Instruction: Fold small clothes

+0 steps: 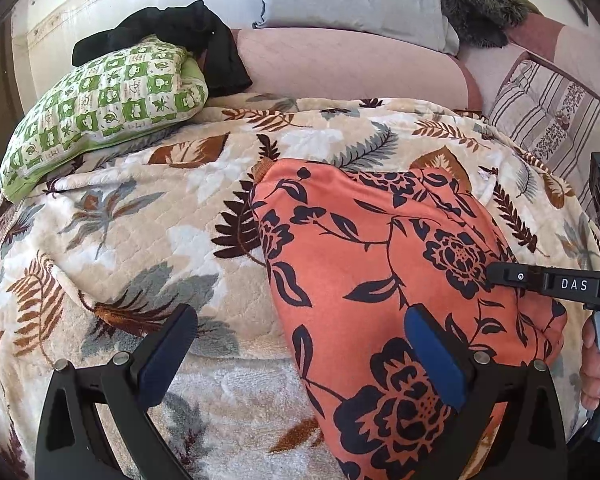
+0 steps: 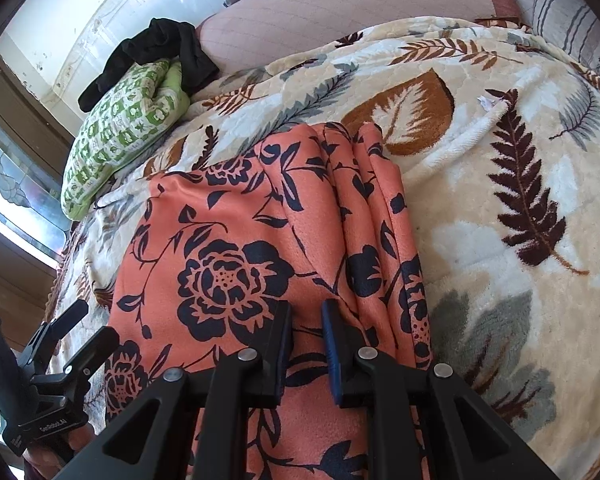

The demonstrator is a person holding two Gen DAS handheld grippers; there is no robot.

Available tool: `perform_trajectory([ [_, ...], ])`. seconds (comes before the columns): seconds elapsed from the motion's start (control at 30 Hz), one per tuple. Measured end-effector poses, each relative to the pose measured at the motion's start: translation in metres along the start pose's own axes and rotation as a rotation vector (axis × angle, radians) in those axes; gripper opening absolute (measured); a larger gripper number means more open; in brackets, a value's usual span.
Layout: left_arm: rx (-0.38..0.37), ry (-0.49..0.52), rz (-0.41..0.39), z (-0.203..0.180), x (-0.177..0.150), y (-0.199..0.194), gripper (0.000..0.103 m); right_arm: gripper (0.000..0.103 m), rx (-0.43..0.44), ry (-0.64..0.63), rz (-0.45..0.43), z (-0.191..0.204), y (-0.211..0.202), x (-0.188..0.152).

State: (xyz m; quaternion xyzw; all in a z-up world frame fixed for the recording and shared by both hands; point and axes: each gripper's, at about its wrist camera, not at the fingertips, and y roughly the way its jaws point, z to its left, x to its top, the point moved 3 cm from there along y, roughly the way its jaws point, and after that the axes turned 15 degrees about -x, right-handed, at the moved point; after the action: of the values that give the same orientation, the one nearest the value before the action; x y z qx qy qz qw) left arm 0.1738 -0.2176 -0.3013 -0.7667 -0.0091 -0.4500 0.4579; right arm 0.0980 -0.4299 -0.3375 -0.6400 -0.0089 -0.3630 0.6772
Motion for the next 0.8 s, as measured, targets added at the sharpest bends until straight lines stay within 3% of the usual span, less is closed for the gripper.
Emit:
perform_trajectory([
  [0.27, 0.033, -0.025, -0.075, 0.016, 0.014, -0.018, 0.103, 0.020, -0.006, -0.027, -0.002, 0.003, 0.000, 0.001],
  [0.5, 0.127, -0.118, -0.162, 0.055, 0.021, -0.045, 0.103, 0.020, -0.023, -0.034, -0.005, 0.005, 0.000, 0.000],
  [0.8, 0.209, -0.167, -0.245, 0.087, 0.023, -0.073, 0.103, 0.021, -0.031, -0.039, -0.011, 0.007, 0.000, 0.001],
])
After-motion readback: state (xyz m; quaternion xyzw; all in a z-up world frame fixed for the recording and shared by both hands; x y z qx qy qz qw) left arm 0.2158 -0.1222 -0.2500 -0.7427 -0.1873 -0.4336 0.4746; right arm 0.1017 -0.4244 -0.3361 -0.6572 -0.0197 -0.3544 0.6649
